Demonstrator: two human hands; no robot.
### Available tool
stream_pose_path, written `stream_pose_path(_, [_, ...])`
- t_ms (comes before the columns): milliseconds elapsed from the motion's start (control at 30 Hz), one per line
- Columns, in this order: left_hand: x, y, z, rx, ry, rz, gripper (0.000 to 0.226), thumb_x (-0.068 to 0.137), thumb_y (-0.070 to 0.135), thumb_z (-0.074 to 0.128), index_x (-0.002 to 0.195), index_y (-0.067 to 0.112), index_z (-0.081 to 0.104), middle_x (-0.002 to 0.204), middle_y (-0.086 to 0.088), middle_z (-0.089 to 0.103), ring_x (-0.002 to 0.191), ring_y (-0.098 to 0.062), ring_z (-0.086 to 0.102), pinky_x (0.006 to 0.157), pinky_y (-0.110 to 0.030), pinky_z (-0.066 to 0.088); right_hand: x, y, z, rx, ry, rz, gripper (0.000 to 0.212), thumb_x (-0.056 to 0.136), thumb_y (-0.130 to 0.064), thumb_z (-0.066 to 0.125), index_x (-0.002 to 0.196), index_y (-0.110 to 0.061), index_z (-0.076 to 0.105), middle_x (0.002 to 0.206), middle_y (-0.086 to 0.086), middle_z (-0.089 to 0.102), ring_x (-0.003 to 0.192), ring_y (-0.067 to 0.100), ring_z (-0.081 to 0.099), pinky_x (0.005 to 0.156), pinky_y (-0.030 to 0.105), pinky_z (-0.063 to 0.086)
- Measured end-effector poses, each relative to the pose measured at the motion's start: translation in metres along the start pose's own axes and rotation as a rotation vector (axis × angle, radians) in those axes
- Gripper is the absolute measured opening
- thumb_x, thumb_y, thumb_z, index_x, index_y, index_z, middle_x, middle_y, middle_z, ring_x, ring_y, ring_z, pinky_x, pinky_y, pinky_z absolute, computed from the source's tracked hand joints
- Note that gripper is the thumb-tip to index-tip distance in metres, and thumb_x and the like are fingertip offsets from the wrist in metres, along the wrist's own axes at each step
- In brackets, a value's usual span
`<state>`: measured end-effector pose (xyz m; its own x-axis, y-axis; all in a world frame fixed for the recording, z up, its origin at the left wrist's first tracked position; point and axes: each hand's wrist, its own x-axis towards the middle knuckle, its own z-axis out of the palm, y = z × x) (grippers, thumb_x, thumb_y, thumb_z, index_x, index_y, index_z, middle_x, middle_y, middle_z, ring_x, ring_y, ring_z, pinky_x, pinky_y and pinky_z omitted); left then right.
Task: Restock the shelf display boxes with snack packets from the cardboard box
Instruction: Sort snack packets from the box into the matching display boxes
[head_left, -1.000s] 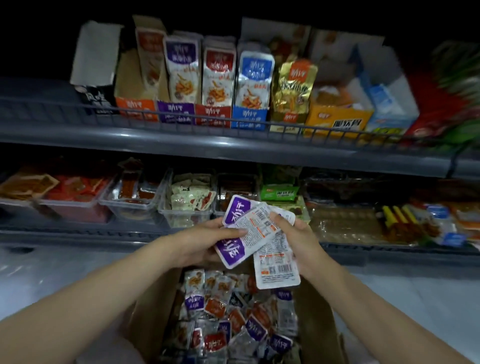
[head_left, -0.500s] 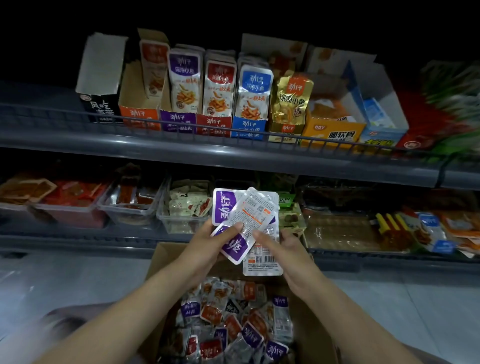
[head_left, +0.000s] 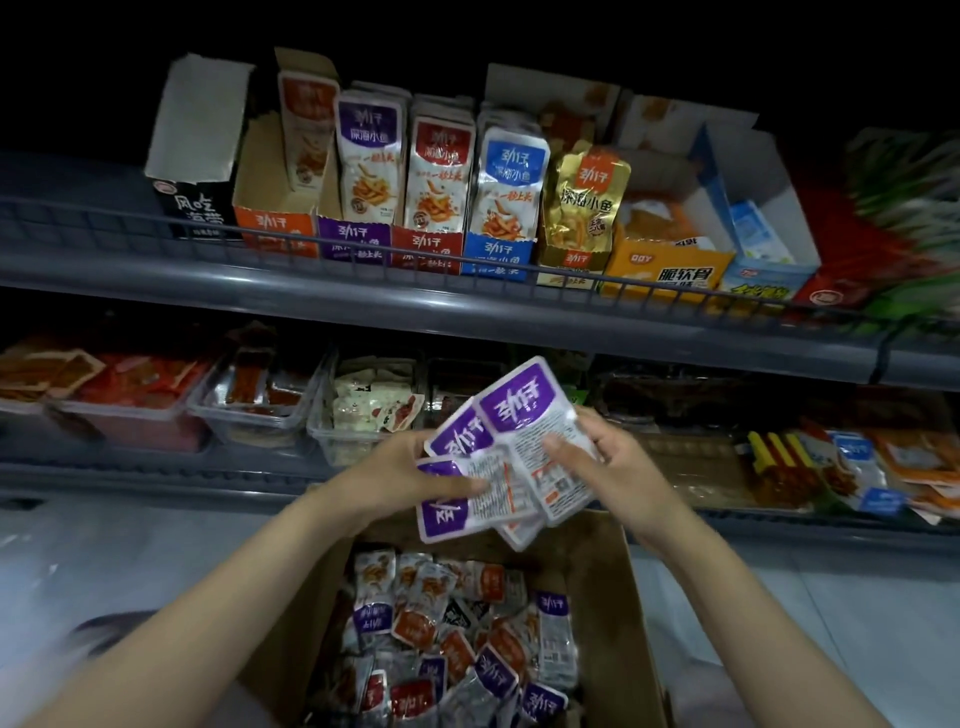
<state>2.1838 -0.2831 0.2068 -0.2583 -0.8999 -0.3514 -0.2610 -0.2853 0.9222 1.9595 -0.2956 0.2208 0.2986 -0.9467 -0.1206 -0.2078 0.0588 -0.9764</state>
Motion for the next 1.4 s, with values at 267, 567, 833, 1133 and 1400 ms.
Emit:
stream_pose_path(267, [0.001, 0.0, 0.003, -0.273, 0.081, -0.032, 0.015, 0.083, 0.025, 0.067, 0.092, 0.013, 0.065, 0.085, -0.001, 0.075, 0.081, -0.014, 0.072, 0.069, -0.025, 0.057, 0.001, 0.014, 0.02, 0.176, 0.052, 0.116, 0.026, 0.09, -0.017, 0.062, 0.116, -0.015, 0.058, 0.102, 0.005, 0.074, 0.091, 0.022, 0.072, 0.072, 0.031, 0.059])
stream_pose_path(567, [0.006, -0.007, 0.003, -0.107, 0.259, -0.004, 0.054, 0.088, 0.054, 0.051, 0.087, 0.006, 0.074, 0.085, -0.005, 0.075, 0.084, -0.022, 0.071, 0.083, -0.035, 0.051, 0.003, 0.019, 0.03, 0.116, -0.036, 0.197, 0.028, 0.084, -0.026, 0.068, 0.111, -0.018, 0.065, 0.105, -0.002, 0.073, 0.099, 0.016, 0.069, 0.094, 0.044, 0.052])
stream_pose_path(833, [0.007, -0.014, 0.013, -0.042, 0.151, 0.108, 0.028, 0.089, 0.032, 0.063, 0.115, 0.023, 0.06, 0.107, 0.009, 0.07, 0.091, 0.0, 0.066, 0.072, -0.013, 0.049, 0.007, 0.021, 0.045, -0.148, -0.156, 0.082, 0.045, 0.087, -0.04, 0.065, 0.128, -0.037, 0.046, 0.121, -0.014, 0.062, 0.111, 0.004, 0.06, 0.098, 0.035, 0.048])
stream_pose_path(1133, [0.013, -0.013, 0.015, -0.251, 0.202, -0.042, 0.032, 0.09, 0.048, 0.054, 0.112, 0.025, 0.06, 0.099, 0.007, 0.07, 0.085, -0.009, 0.067, 0.071, -0.024, 0.05, 0.007, 0.023, 0.056, 0.098, 0.085, 0.079, 0.027, 0.089, -0.018, 0.065, 0.114, -0.026, 0.06, 0.109, -0.006, 0.071, 0.096, 0.009, 0.068, 0.069, 0.016, 0.052])
stream_pose_path(1400, [0.007, -0.006, 0.013, -0.373, 0.082, -0.087, 0.062, 0.061, 0.05, 0.08, 0.112, 0.024, 0.055, 0.103, -0.001, 0.068, 0.1, -0.019, 0.063, 0.084, -0.032, 0.05, 0.003, 0.018, 0.067, 0.21, -0.159, 0.153, 0.029, 0.093, -0.023, 0.054, 0.122, -0.021, 0.059, 0.111, 0.0, 0.068, 0.095, 0.008, 0.066, 0.075, 0.021, 0.051])
